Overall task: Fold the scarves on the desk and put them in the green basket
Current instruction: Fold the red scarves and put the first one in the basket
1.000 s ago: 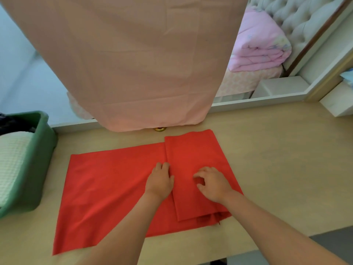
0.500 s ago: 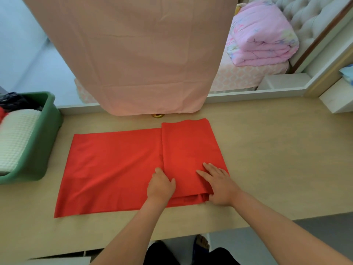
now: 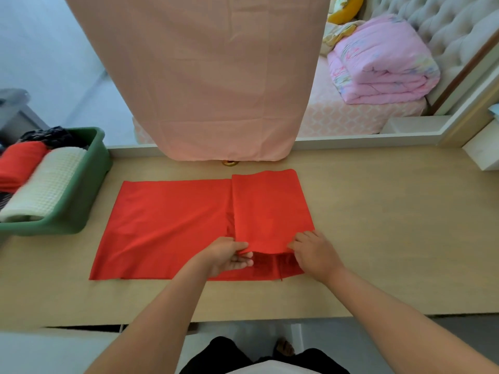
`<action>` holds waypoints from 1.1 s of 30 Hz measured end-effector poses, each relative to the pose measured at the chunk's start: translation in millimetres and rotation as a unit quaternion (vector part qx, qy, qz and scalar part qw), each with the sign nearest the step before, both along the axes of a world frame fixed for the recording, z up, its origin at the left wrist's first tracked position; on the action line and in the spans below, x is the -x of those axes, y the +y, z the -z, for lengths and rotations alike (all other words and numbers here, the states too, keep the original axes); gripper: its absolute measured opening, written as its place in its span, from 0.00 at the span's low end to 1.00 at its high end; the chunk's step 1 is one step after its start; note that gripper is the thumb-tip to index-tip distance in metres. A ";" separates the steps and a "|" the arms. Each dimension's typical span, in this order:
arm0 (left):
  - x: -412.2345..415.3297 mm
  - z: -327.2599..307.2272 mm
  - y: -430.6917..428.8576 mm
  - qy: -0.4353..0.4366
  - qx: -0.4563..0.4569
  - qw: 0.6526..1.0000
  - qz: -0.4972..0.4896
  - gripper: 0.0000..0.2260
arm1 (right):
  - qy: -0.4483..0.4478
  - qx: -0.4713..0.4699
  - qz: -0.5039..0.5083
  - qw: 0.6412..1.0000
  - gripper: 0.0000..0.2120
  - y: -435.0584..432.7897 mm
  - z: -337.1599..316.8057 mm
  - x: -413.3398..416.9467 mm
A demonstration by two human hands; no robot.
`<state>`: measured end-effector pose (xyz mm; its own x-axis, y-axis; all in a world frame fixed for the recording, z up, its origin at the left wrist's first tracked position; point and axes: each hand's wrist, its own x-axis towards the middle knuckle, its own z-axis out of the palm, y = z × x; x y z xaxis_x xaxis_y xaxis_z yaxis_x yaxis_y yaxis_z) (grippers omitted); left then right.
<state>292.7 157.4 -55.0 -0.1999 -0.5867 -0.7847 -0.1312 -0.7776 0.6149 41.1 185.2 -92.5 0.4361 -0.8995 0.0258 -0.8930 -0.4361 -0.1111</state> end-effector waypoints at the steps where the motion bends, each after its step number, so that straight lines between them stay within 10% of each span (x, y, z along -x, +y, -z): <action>1: -5.1 0.2 3.2 -0.003 -0.016 1.000 0.018 0.03 | 0.005 0.022 -0.022 1.000 0.11 0.3 -2.8 3.5; 11: -1.6 12.7 11.3 -0.277 -0.079 0.906 0.311 0.14 | -0.008 -0.186 -0.003 0.982 0.18 2.6 4.0 15.6; 17: 1.2 16.6 -47.3 -0.467 0.193 0.831 0.234 0.17 | -0.034 -0.129 0.033 0.991 0.11 -45.2 3.9 12.4; 29: 18.1 60.1 -148.3 -0.431 0.310 0.847 0.014 0.25 | -0.025 -0.141 0.040 0.989 0.30 -139.0 22.9 -12.7; 33: 8.5 78.9 -153.6 -0.438 0.352 0.820 0.106 0.25 | 0.006 -0.177 0.090 0.980 0.33 -140.1 41.9 -1.3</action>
